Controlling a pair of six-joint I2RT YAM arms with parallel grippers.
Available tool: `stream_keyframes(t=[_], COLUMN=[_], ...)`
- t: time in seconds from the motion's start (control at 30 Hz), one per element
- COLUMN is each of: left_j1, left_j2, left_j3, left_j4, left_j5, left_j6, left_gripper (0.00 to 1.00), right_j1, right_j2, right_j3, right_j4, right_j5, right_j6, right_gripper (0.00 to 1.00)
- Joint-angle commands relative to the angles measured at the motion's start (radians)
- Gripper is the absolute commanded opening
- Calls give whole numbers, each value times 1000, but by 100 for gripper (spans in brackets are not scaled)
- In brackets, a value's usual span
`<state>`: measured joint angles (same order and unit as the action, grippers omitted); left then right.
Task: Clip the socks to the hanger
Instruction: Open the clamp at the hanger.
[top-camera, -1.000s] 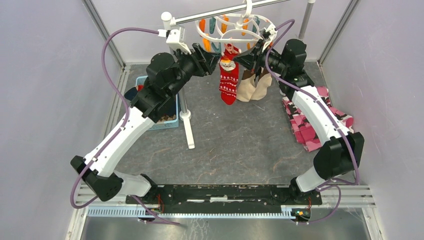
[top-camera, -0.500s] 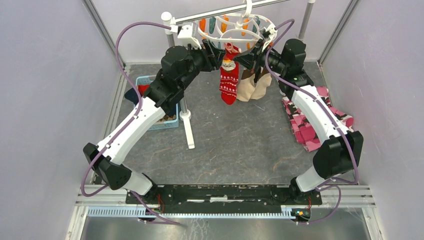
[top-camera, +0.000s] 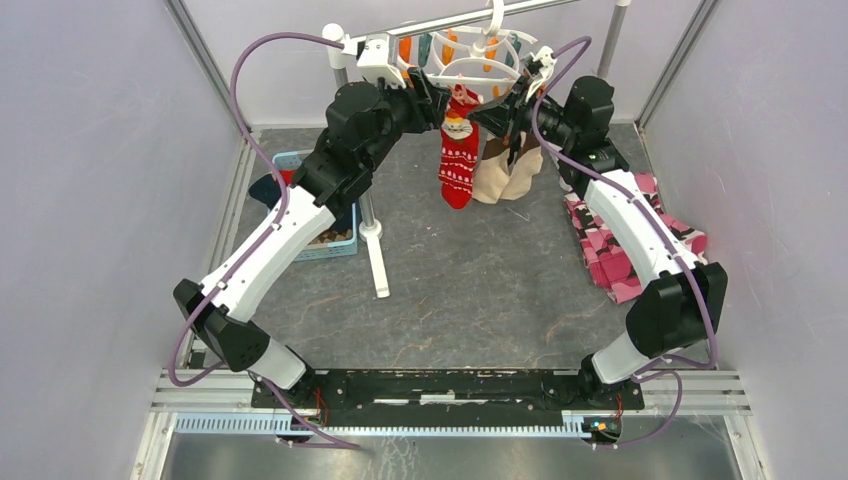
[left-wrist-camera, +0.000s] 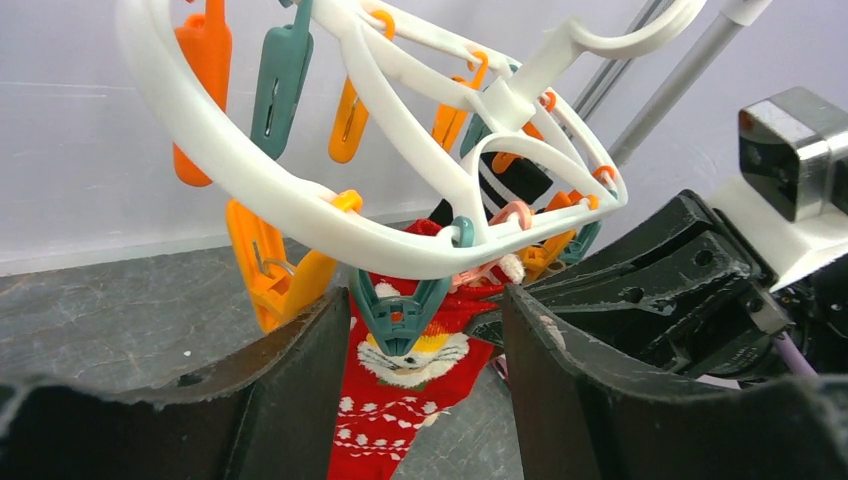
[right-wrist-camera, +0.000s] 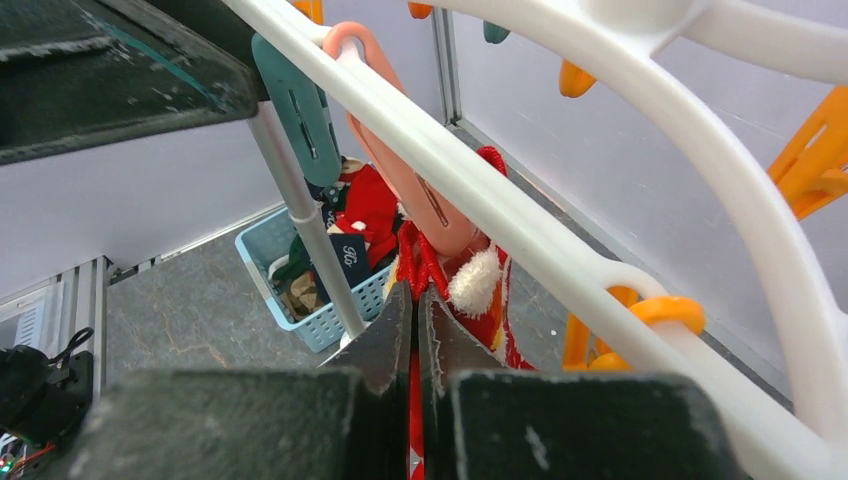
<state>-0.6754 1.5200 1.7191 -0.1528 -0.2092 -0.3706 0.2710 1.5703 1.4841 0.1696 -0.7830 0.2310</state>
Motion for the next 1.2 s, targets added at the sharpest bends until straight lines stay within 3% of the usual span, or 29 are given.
stream_keyframes(t=[0.0, 0.43, 1.17], left_j1=[5, 9, 37], left_j2=[26, 54, 101], left_j3=[59, 84, 110], left_j4=[-7, -16, 54], left_j5=[-18, -77, -36], left_j6=[56, 86, 159], left_gripper=[63, 64, 61], right_j1=[-9, -13, -23], right_j2=[-1, 9, 14], right_j3=[47, 54, 62], right_j4=[23, 19, 20], right_j5=[0, 0, -4], right_j6=[5, 8, 14], right_gripper=[0, 0, 0])
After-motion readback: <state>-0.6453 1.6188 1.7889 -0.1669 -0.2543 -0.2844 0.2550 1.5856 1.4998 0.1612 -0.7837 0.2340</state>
